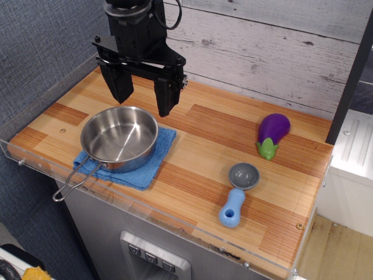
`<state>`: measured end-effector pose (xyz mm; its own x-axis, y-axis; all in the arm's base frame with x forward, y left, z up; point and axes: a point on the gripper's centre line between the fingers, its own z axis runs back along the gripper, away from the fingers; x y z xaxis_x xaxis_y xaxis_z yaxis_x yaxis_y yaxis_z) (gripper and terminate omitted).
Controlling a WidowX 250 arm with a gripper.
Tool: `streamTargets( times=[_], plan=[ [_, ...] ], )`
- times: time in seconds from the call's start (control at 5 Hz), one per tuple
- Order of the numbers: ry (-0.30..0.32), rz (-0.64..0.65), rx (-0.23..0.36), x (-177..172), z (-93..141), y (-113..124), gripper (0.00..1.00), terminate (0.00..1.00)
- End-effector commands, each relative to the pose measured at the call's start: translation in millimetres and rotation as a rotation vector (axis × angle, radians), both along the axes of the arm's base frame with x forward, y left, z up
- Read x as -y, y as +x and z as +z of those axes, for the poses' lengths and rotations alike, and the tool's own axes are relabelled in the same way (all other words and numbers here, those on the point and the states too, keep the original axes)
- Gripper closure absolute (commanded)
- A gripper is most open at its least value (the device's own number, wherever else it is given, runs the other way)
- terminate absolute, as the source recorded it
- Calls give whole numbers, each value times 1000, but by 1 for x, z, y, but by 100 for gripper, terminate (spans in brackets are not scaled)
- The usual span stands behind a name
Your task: Pickup the saucepan and put it down on the blue cloth.
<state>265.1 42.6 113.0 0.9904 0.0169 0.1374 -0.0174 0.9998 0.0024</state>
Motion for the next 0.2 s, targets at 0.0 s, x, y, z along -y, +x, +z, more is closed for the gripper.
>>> streamTargets(
  times=[0.0],
  plan=[
    [8,3,31,-4,9,-2,0,100]
  ],
)
